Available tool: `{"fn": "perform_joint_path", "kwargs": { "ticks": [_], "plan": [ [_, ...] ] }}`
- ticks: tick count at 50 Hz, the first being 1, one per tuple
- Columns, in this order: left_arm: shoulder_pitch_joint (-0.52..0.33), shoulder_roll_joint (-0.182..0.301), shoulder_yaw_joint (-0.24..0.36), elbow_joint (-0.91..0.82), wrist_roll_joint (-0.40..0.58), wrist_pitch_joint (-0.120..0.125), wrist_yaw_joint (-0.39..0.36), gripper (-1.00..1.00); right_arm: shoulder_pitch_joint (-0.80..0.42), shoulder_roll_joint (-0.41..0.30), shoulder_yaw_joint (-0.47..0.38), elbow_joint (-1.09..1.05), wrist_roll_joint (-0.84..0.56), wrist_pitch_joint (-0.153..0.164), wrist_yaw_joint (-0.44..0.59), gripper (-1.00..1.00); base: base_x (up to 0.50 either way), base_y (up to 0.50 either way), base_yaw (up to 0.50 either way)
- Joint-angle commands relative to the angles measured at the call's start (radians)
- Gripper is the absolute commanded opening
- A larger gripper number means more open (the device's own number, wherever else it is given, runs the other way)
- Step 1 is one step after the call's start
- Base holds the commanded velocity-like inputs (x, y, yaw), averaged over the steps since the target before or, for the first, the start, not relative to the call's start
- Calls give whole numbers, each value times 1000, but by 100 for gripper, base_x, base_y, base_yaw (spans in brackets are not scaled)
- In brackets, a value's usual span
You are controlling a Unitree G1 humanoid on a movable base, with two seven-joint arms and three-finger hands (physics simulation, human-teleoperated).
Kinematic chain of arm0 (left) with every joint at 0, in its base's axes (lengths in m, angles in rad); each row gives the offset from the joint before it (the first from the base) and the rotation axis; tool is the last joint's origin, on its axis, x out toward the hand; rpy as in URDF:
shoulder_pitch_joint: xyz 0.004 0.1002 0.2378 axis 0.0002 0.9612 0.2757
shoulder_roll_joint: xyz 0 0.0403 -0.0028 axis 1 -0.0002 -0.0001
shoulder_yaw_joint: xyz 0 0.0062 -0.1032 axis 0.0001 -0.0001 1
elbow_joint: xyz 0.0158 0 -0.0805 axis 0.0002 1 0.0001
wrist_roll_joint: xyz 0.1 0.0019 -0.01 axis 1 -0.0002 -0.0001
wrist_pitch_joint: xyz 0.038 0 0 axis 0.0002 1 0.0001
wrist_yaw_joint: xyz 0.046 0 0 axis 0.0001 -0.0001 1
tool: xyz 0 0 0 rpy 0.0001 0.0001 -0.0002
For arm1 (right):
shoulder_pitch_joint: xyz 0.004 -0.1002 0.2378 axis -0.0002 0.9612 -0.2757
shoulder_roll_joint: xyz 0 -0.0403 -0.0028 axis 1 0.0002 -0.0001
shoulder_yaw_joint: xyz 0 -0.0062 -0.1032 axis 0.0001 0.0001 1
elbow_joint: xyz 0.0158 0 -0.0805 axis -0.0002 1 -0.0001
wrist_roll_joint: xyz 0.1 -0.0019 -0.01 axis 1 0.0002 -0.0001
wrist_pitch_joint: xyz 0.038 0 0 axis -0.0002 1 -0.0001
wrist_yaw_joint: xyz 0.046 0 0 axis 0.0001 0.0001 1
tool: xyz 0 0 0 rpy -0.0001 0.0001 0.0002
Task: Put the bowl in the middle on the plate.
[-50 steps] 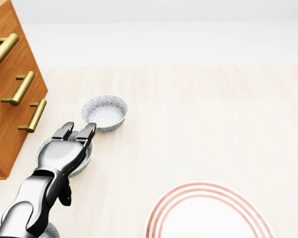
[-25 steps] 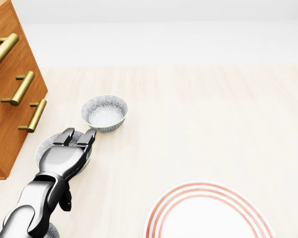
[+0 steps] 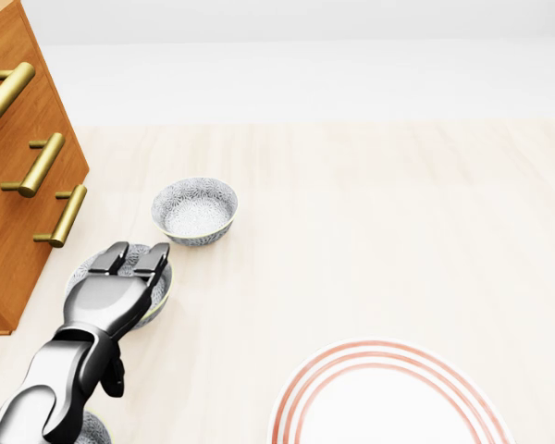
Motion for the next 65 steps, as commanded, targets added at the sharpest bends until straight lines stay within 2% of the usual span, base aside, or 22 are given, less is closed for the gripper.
{"fn": "perform_joint_path", "kwargs": {
  "ticks": [1, 22, 38, 65],
  "plan": [
    [9, 7, 4, 2, -4, 0, -1, 100, 5, 1, -1, -13, 1, 0, -2, 100, 0, 0, 0],
    [7, 21, 6, 16, 4, 0, 14, 100, 3, 3, -5, -10, -1, 0, 5, 100, 0, 0, 0],
    [-35, 31, -2, 79, 36, 0, 49, 100, 7, 7, -5, -21, 0, 0, 7, 100, 0, 0, 0],
    [-84, 8, -27, 168, 72, 0, 103, 100, 6, 8, -9, -22, -2, 0, 10, 100, 0, 0, 0]
  ]
}}
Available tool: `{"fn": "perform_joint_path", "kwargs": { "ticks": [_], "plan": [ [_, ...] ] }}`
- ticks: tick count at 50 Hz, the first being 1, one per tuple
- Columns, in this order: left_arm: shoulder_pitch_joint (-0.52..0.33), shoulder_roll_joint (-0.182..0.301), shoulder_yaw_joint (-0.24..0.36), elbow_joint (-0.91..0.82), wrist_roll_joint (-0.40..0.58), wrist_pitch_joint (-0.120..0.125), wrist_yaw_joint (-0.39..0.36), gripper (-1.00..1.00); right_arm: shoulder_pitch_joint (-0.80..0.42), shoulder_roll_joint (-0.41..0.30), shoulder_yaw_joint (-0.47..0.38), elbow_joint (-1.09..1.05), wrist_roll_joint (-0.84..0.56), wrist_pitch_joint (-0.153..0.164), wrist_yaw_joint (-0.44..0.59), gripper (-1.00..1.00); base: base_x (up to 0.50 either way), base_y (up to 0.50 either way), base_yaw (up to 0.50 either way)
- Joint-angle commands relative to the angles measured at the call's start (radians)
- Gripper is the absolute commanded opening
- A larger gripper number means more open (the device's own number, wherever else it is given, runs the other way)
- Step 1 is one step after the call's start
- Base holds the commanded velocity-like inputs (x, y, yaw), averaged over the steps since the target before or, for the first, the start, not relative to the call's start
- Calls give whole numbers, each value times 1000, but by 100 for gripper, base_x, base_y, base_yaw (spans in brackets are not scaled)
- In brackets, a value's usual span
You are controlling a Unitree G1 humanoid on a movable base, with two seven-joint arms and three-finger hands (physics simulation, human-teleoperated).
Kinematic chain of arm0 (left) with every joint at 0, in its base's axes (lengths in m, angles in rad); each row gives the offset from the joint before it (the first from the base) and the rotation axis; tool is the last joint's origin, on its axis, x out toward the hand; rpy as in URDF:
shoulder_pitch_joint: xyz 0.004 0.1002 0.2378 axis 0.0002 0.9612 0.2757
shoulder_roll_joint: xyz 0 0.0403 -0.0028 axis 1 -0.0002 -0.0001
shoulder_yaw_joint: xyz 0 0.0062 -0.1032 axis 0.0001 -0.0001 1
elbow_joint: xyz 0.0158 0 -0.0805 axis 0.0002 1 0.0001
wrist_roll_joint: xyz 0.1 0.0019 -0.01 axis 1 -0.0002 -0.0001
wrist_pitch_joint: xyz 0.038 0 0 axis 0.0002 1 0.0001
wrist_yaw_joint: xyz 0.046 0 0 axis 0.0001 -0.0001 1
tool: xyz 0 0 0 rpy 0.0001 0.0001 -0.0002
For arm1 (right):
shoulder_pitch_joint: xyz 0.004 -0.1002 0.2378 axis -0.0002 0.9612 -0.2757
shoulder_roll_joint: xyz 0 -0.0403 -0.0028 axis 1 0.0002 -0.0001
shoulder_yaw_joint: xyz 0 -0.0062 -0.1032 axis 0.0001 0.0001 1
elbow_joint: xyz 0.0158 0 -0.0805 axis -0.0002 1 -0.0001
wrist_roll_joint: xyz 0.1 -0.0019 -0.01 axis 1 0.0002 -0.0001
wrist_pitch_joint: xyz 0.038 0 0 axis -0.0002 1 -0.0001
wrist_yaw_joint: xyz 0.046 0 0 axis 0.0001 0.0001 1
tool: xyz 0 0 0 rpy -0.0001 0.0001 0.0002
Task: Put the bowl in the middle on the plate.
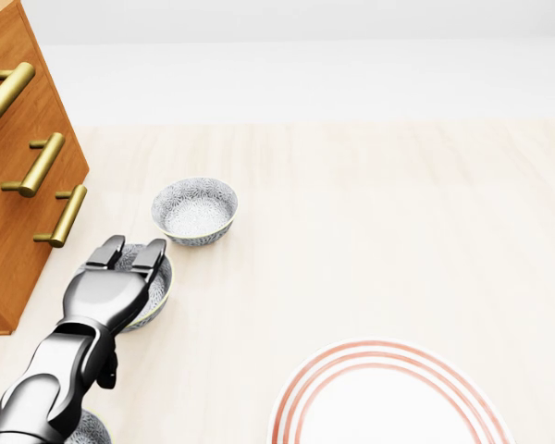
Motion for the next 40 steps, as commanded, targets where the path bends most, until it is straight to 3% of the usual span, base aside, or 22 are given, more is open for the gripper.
{"fn": "perform_joint_path", "kwargs": {
  "ticks": [1, 24, 40],
  "plan": [
    [-11, -10, -15, 37, 11, 0, 19, 100, -4, -1, -1, 9, -2, 0, 0, 100, 0, 0, 0],
    [-26, -9, -21, 76, 27, 0, 30, 100, -1, 1, 3, 6, -8, 0, -3, 100, 0, 0, 0],
    [-52, -10, -36, 185, 13, 0, 82, 100, 5, 6, -3, -9, -10, 0, 1, 100, 0, 0, 0]
  ]
}}
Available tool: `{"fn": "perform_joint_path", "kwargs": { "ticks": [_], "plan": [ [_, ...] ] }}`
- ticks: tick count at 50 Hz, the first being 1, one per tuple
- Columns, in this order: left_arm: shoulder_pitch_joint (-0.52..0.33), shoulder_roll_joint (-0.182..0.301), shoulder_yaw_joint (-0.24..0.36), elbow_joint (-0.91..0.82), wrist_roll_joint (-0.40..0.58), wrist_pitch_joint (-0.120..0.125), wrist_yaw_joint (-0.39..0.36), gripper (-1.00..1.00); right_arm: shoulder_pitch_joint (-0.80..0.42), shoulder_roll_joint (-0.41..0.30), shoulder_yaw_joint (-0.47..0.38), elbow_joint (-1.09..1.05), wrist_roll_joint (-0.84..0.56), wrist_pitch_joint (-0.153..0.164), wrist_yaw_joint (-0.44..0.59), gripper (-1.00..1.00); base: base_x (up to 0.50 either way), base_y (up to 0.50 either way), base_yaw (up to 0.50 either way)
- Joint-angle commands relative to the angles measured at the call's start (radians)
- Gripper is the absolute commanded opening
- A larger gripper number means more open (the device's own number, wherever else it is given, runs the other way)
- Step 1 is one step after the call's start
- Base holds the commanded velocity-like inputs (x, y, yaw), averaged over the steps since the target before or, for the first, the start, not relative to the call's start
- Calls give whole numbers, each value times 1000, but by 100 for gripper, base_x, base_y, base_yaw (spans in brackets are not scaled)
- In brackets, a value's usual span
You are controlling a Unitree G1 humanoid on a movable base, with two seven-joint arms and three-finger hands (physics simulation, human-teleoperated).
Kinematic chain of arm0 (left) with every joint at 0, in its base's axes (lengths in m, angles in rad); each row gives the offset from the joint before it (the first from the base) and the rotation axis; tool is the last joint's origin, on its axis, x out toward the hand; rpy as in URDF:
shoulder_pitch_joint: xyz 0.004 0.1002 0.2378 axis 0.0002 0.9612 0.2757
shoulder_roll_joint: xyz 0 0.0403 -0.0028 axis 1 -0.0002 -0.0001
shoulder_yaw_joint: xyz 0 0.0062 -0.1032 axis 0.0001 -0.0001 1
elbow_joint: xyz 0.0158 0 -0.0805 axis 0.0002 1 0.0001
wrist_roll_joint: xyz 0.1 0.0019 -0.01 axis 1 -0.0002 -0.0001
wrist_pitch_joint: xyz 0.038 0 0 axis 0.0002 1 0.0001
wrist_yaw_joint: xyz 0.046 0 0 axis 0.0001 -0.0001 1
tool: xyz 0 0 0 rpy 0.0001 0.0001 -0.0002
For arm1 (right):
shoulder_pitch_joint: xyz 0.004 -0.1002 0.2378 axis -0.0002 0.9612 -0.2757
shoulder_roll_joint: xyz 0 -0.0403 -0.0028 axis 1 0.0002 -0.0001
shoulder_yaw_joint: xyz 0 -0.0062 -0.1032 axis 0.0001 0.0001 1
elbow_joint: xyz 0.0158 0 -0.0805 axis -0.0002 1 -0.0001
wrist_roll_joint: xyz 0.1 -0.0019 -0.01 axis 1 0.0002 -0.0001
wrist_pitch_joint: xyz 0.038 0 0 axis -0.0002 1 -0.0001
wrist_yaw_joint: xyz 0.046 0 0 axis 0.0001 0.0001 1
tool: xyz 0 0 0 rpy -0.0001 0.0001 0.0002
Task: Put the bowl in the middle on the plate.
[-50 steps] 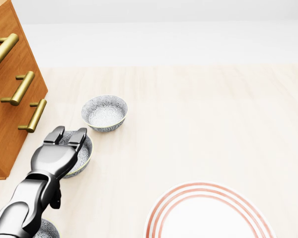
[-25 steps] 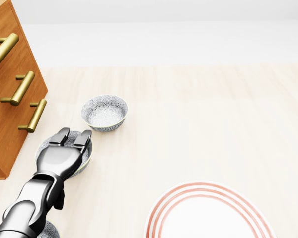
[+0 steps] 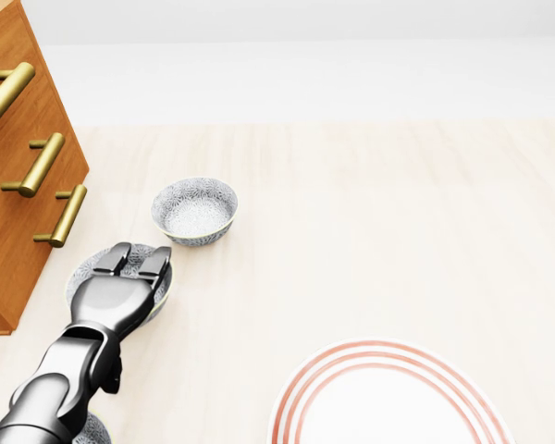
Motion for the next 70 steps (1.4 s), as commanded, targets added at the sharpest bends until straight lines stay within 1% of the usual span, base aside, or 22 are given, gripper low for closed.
{"fn": "perform_joint_path", "kwargs": {
  "ticks": [1, 8, 14, 22, 27, 33, 34, 35, 36, 37, 38, 39, 45, 54, 58, 62, 67, 70],
  "plan": [
    [-6, 2, -10, 49, 0, 0, 12, 100, 0, 1, -1, 1, -1, 0, 2, 100, 0, 0, 0],
    [-4, 1, -14, 45, 3, 0, 7, 100, -3, -1, 4, 6, -2, 0, -2, 100, 0, 0, 0],
    [5, 5, -7, -9, 5, 0, -30, 100, -1, 0, 3, 0, -2, 0, -2, 100, 0, 0, 0],
    [8, 10, -2, -4, 12, 0, -27, 100, 1, -1, -2, 2, 0, 0, 3, 100, 0, 0, 0],
    [-7, 15, 4, -21, 9, 0, -53, 100, 0, -2, 0, 6, -2, 0, 0, 100, 0, 0, 0],
    [0, 15, 7, -29, 5, 0, -54, 100, 0, 0, 0, 5, -4, 0, -1, 100, 0, 0, 0],
    [0, 13, 7, -29, 4, 0, -53, 83, 0, 0, 0, 6, -4, 0, -1, 100, 0, 0, 0],
    [1, 12, 6, -30, 4, 0, -52, 51, 0, -1, 0, 6, -4, 0, -1, 100, 0, 0, 0],
    [1, 11, 6, -34, 3, 0, -52, -23, -1, -2, 0, 6, -3, 0, 0, 100, 0, 0, 0],
    [1, 10, 5, -35, 4, 0, -53, -60, -4, -4, 0, 19, -3, 0, 0, 100, 0, 0, 0],
    [3, 9, 5, -38, 3, 0, -55, -92, -5, -5, 1, 27, -4, 0, 0, 100, 0, 0, 0],
    [9, 7, 4, -48, 3, 0, -64, -100, -8, -7, 3, 36, -3, 0, -1, 100, 0, 0, 0],
    [8, 0, 4, -51, 2, 0, -66, -100, -15, -18, 11, 62, 2, 0, -6, 100, 0, 0, 0],
    [10, 2, 5, -42, -3, 0, -57, -100, -10, -20, 14, 67, 6, 0, -8, 100, 0, 0, 0],
    [20, -3, 5, -74, -7, 0, -78, -100, -1, -14, 10, 34, 8, 0, -8, 100, 0, 0, 0],
    [26, -4, 8, -106, -11, 0, -101, -100, -11, -17, 11, 55, 3, 0, -7, 100, 0, 0, 0],
    [43, -1, 13, -134, -11, 0, -123, -100, -5, -14, 9, 39, 2, 0, -8, 100, 0, 0, 0],
    [66, -7, 18, -172, -24, 0, -140, -100, 1, -8, 4, 15, 2, 0, -5, 100, 0, 0, 0]
  ]
}}
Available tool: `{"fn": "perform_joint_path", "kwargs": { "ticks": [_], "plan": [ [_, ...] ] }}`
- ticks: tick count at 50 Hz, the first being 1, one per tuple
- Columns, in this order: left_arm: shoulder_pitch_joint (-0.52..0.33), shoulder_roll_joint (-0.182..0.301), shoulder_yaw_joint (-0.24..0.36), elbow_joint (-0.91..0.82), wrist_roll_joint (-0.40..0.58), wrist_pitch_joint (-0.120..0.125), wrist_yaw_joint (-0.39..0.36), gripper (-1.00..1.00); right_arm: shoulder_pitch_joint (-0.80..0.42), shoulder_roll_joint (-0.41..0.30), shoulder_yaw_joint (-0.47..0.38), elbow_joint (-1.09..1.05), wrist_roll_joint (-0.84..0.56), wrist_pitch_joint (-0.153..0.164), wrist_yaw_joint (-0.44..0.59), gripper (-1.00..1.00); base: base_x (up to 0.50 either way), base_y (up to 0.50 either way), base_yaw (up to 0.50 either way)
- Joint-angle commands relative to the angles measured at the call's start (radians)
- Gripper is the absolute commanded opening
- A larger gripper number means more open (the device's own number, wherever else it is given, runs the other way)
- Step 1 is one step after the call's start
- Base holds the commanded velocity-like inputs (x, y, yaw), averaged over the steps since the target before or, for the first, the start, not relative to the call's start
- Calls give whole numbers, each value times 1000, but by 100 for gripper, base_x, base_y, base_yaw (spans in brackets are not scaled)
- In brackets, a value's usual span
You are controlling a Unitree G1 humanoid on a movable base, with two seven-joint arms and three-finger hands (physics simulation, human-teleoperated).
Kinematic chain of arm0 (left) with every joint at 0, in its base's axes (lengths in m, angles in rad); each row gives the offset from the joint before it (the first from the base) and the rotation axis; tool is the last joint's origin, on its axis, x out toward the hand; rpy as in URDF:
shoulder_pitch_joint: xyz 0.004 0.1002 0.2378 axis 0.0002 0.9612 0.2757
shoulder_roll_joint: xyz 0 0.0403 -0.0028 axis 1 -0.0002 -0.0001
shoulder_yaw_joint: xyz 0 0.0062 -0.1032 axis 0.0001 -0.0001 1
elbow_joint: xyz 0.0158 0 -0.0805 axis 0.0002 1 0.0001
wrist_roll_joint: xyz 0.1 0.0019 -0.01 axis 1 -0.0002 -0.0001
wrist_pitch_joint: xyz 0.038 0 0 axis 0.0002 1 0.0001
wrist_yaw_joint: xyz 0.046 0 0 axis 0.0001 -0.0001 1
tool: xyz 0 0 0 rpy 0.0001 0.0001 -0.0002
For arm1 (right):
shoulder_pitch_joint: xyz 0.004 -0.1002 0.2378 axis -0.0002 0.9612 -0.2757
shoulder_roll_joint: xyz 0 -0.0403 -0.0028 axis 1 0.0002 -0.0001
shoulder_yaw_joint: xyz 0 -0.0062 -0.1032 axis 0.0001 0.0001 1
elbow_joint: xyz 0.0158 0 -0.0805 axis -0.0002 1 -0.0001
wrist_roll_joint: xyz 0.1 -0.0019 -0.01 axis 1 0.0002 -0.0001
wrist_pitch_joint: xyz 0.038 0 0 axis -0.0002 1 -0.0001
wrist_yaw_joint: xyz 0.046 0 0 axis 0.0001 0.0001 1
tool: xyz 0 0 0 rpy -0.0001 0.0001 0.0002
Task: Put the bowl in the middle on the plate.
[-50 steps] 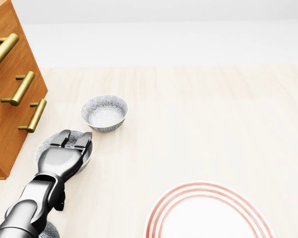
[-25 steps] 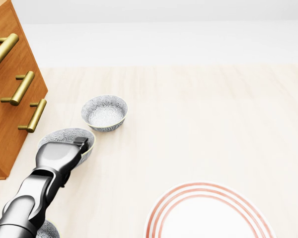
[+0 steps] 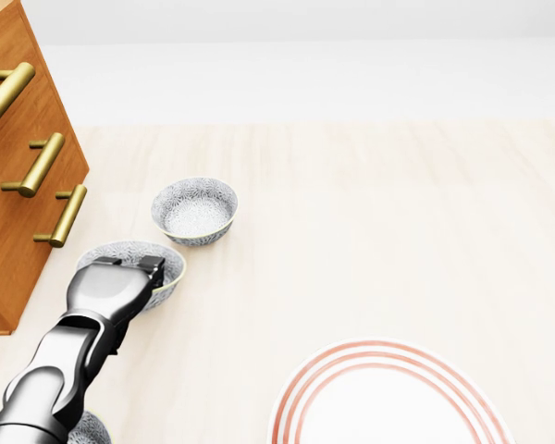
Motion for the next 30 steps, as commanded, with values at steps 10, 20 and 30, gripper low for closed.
{"fn": "perform_joint_path", "kwargs": {
  "ticks": [10, 20, 30],
  "plan": [
    [118, -27, 10, -252, -79, 0, -131, -100, 5, 7, -6, -26, -2, 0, 3, 100, 0, 0, 0],
    [184, -33, 37, -374, -145, 0, -197, -100, 2, 9, -6, -16, -2, 0, 6, 100, 0, 0, 0],
    [252, -61, 52, -634, -190, 0, -334, -100, 5, 7, -2, -23, -3, 0, 3, 100, 0, 0, 0]
  ]
}}
